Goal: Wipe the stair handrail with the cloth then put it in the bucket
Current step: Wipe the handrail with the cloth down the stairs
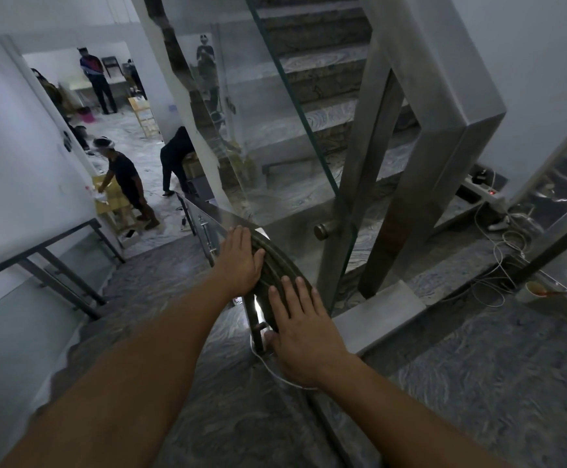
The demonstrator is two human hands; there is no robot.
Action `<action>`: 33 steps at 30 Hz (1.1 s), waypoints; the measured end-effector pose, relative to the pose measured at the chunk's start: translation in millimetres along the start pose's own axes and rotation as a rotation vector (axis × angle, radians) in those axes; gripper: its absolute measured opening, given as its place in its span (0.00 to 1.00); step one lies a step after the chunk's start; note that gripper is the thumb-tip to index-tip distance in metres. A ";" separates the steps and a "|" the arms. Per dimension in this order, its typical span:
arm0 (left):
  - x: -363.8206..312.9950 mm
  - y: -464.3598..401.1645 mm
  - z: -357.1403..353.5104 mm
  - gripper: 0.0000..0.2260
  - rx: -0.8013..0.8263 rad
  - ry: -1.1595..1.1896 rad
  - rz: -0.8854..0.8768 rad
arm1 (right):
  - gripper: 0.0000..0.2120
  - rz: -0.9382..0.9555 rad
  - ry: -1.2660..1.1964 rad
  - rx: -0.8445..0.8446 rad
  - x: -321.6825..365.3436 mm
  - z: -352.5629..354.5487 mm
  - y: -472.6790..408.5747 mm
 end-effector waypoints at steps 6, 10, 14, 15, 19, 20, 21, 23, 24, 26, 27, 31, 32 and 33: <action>-14.8 44.9 -20.5 0.29 0.032 -0.040 0.087 | 0.32 0.019 0.104 -0.050 3.3 -2.9 39.5; -28.0 75.5 -25.8 0.29 0.011 -0.045 0.084 | 0.29 0.055 0.128 -0.057 2.0 -3.0 74.2; -40.7 108.1 -31.0 0.29 0.018 -0.046 0.067 | 0.28 0.092 0.123 -0.045 -13.8 -3.0 107.5; -44.0 115.4 -32.3 0.29 0.023 -0.051 0.060 | 0.29 0.093 0.117 -0.042 -19.9 -3.1 113.3; -58.2 143.1 -36.8 0.32 0.016 -0.100 0.033 | 0.31 0.080 0.145 -0.007 -39.8 -1.9 125.8; -61.6 149.5 -38.4 0.33 0.012 -0.116 0.029 | 0.30 0.082 0.143 -0.018 -41.6 0.6 126.6; -65.5 155.8 -39.5 0.34 0.011 -0.122 0.024 | 0.30 0.078 0.120 -0.022 -43.8 2.5 126.8; -73.2 167.3 -42.0 0.36 0.014 -0.110 0.005 | 0.29 0.058 0.053 -0.045 -51.1 6.6 126.0; -76.8 171.8 -42.6 0.37 0.011 -0.098 -0.006 | 0.28 0.049 0.014 -0.069 -56.3 9.7 124.7; -83.1 178.4 -41.5 0.34 -0.005 -0.091 -0.021 | 0.25 0.047 -0.061 -0.112 -70.2 15.8 121.2; -85.4 180.6 -40.5 0.32 -0.010 -0.104 -0.024 | 0.24 0.053 -0.098 -0.123 -77.0 18.8 120.0; -96.9 184.8 -37.7 0.30 0.010 -0.160 -0.052 | 0.24 0.115 -0.052 -0.249 -91.4 23.9 117.1; -100.3 185.2 -38.7 0.30 0.016 -0.174 -0.063 | 0.25 0.124 -0.028 -0.279 -93.3 23.4 116.9; -104.2 185.4 -39.8 0.30 0.019 -0.186 -0.071 | 0.23 0.141 -0.009 -0.302 -95.0 23.4 117.1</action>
Point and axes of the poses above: each hand's wrist, its own y-axis away from the middle knuckle, its own z-axis out of the back of the hand, x = y × z, the point moved 4 cm from there along -y, towards the middle knuckle, and after that the axes turned 10 degrees about z, right-handed, at the moved point
